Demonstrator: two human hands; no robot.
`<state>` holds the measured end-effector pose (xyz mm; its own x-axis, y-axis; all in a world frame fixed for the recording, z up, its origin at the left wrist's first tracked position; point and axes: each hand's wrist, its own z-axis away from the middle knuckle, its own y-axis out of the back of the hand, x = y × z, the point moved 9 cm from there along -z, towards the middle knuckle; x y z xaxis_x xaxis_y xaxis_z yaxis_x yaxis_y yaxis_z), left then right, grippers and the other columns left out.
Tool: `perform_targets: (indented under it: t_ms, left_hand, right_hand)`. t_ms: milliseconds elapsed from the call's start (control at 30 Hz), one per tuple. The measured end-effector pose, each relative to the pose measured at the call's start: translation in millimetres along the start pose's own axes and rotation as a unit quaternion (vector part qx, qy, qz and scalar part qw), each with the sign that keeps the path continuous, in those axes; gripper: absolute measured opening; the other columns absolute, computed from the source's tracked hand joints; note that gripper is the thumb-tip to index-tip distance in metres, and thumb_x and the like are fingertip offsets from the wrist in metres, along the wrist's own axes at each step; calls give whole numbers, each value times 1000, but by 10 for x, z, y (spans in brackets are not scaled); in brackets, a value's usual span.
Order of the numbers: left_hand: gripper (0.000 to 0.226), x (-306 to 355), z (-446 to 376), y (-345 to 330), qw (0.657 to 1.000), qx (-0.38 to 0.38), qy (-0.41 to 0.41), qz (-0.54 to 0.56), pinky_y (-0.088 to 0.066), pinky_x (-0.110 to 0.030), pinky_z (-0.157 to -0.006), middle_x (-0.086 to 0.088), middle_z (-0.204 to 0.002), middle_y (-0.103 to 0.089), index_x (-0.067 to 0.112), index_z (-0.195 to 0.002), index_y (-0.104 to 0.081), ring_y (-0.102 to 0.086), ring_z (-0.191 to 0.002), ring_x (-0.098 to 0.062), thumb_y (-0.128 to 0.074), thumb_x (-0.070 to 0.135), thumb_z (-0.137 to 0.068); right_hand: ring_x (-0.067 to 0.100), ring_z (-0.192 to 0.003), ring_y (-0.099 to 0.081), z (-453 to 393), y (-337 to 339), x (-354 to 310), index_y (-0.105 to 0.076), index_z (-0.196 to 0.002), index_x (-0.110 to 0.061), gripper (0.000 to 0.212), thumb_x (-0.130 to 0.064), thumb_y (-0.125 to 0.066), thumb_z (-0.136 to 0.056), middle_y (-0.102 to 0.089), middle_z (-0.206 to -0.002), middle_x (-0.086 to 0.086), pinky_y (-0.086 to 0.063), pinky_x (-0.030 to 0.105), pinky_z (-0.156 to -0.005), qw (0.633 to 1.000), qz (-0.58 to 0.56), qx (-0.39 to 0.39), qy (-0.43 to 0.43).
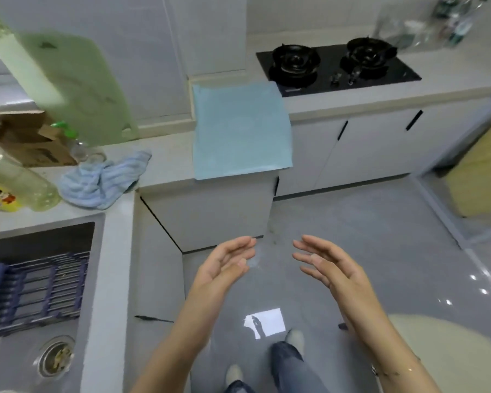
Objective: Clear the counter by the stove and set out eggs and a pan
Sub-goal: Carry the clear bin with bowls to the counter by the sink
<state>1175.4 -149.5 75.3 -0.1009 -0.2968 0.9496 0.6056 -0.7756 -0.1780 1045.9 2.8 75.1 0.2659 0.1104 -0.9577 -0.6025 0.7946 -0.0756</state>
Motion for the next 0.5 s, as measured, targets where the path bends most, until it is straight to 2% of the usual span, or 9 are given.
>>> perform_targets:
  t_ms: [100,233,333,500]
  left_hand:
    - [37,-4,-388,-328,999,-32,16,-12,-41,-39,-107,8,-122,-67,18,-117,-62,-59,-118,-9,-55,22,-81]
    - [38,42,-940,-872,998,-59,20,-29,-42,-39,-107,8,-122,-67,18,-118,-61,-60,-117,-8,-55,22,-81]
    - [36,98,-1356,-1362,995,-84,21,-54,-40,-43,-108,9,-122,-67,21,-117,-62,-60,-118,-9,-55,24,-82]
    - [38,307,-2050,-2143,990,-128,14,-59,-41,-41,-105,6,-126,-65,19,-121,-61,-58,-120,-12,-54,23,-84]
  right_hand:
    - [17,-110,-65,-276,311,-84,-64,-114,-18,29,-2,-48,-96,-71,-115,-3,-51,32,-97,999,-16,27,2]
    - [15,-109,-66,-702,762,-266,-66,-112,-21,24,-14,-60,-90,-71,-114,-5,-51,36,-97,999,-26,46,8]
    - [14,-107,-66,-1041,1182,-422,-66,-111,-20,26,-6,-53,-94,-72,-112,-5,-48,40,-99,997,-39,65,16]
    - [14,-107,-66,-1544,1936,-703,-66,-111,-19,26,-6,-51,-94,-72,-112,-5,-48,41,-100,994,-51,91,19]
